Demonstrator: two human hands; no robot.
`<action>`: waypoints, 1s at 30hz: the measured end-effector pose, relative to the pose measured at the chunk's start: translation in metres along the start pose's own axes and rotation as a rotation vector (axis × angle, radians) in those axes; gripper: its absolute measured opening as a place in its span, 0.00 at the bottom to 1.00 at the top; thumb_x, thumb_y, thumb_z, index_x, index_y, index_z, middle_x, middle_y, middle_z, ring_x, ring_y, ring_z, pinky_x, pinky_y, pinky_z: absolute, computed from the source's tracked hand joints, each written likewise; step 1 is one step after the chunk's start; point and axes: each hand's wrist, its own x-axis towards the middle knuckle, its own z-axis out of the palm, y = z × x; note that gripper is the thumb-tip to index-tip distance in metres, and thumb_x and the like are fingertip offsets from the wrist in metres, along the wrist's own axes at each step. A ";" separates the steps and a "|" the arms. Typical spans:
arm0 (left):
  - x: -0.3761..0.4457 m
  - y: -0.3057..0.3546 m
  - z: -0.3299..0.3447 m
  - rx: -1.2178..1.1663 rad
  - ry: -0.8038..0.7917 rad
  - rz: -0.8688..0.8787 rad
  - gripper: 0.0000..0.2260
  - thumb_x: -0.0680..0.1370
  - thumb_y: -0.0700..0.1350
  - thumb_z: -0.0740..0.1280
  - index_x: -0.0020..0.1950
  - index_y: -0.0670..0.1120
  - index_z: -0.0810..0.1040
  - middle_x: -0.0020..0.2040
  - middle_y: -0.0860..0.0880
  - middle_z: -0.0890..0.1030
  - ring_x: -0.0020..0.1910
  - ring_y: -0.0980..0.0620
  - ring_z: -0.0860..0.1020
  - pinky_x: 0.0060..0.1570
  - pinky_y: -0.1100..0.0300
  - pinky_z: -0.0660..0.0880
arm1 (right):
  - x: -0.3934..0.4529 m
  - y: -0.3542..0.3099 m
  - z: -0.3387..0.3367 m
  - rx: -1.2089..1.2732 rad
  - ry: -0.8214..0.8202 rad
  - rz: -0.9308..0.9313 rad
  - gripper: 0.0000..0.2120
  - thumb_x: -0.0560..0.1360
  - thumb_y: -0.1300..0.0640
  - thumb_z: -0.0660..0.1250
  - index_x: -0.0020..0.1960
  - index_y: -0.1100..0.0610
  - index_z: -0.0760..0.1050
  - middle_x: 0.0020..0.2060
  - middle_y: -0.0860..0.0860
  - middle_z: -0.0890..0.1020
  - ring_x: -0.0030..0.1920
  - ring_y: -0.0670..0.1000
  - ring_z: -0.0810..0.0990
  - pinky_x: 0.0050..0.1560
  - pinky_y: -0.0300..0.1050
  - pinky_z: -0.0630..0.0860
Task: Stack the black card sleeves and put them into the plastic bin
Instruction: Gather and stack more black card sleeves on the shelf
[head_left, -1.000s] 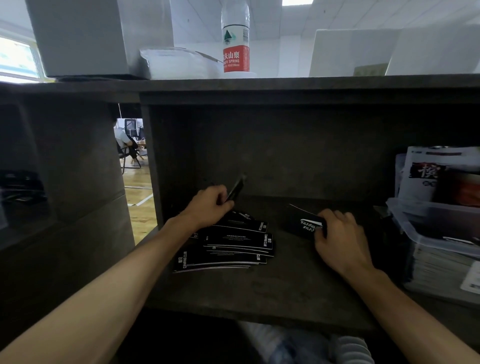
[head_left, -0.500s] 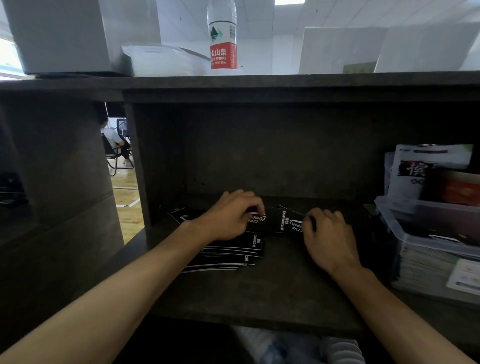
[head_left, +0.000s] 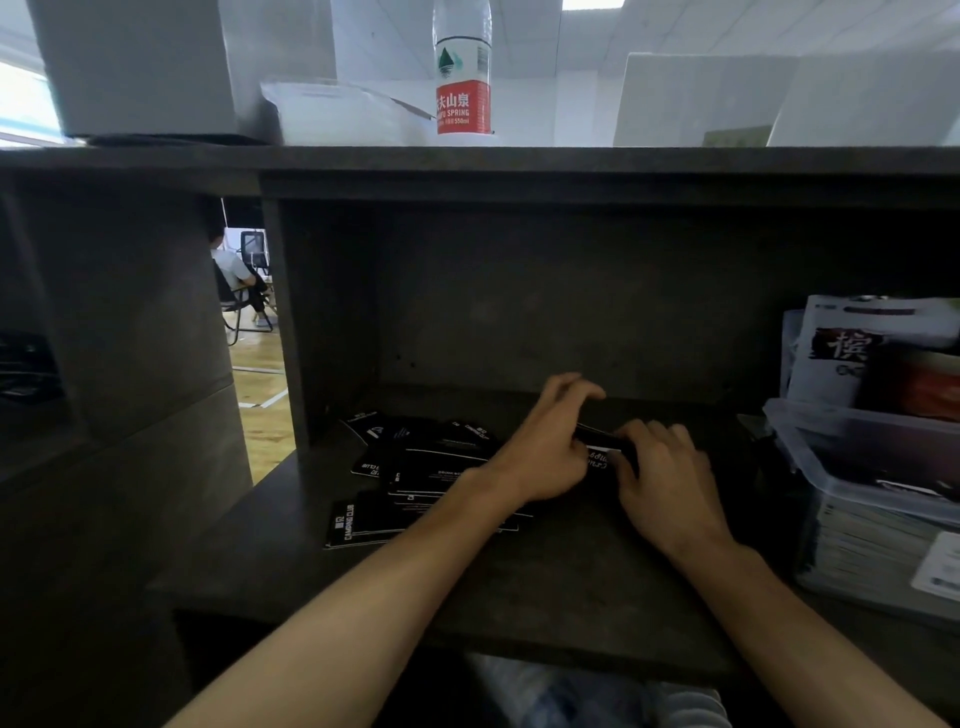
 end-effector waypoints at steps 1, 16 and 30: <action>-0.001 -0.003 -0.005 0.013 0.018 -0.008 0.26 0.75 0.33 0.65 0.68 0.54 0.68 0.73 0.52 0.62 0.69 0.59 0.62 0.63 0.71 0.64 | 0.000 -0.001 0.000 -0.010 -0.006 -0.001 0.12 0.79 0.51 0.63 0.62 0.48 0.72 0.55 0.48 0.77 0.54 0.48 0.70 0.54 0.49 0.72; -0.022 -0.070 -0.072 0.497 -0.198 -0.446 0.23 0.75 0.60 0.68 0.68 0.53 0.75 0.68 0.48 0.74 0.68 0.46 0.70 0.67 0.44 0.67 | 0.002 -0.005 0.004 -0.048 -0.094 0.026 0.15 0.79 0.50 0.61 0.66 0.48 0.66 0.61 0.50 0.73 0.61 0.52 0.69 0.60 0.57 0.71; -0.014 -0.071 -0.078 0.399 -0.165 -0.512 0.27 0.68 0.59 0.76 0.63 0.50 0.74 0.62 0.50 0.76 0.62 0.48 0.74 0.66 0.45 0.68 | 0.002 -0.005 0.004 -0.051 -0.082 0.044 0.15 0.80 0.48 0.60 0.65 0.48 0.67 0.60 0.49 0.74 0.61 0.51 0.69 0.61 0.55 0.70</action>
